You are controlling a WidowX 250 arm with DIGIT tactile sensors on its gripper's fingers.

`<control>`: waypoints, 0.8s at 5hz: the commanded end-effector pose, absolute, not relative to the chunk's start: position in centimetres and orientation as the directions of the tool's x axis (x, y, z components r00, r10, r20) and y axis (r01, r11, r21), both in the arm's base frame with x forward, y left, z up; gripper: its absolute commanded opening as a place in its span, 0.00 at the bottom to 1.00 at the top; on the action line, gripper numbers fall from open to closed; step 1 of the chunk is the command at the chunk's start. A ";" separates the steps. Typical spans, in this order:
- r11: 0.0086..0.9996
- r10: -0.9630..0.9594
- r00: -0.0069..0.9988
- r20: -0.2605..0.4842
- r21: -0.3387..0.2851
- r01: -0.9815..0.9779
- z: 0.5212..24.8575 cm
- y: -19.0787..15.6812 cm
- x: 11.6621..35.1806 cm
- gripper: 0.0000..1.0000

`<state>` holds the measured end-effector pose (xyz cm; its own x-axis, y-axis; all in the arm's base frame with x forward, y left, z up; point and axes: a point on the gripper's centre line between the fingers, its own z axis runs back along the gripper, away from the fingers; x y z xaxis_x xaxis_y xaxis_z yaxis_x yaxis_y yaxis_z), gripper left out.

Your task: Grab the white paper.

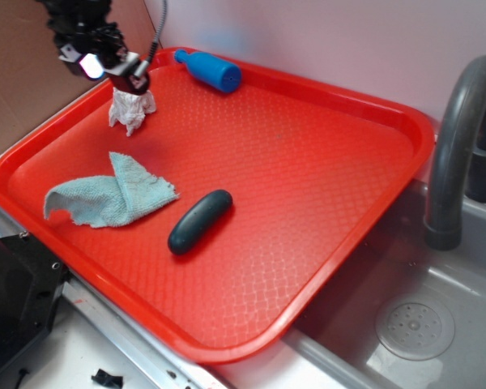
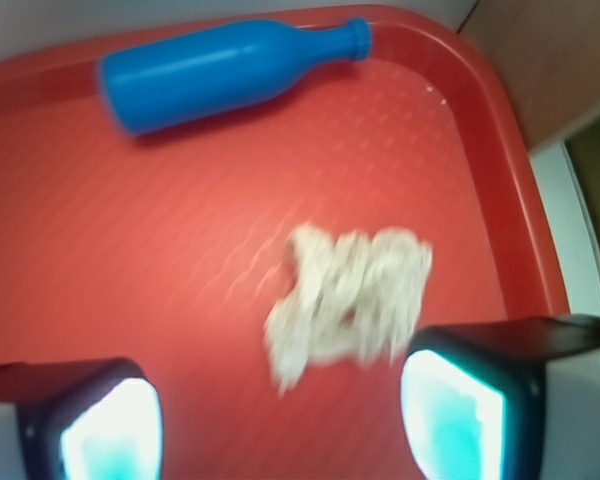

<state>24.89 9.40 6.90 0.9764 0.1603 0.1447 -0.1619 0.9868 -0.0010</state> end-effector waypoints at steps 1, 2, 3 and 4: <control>0.986 0.167 0.985 0.045 -0.002 -0.167 3.6 12.4 26.8 1.00; 0.987 0.157 0.987 0.021 0.014 -0.158 3.2 12.6 26.6 1.00; 0.985 0.171 0.985 0.012 0.010 -0.171 3.2 12.6 26.7 0.00; 0.984 0.178 0.984 0.022 0.014 -0.178 3.6 12.4 26.6 0.00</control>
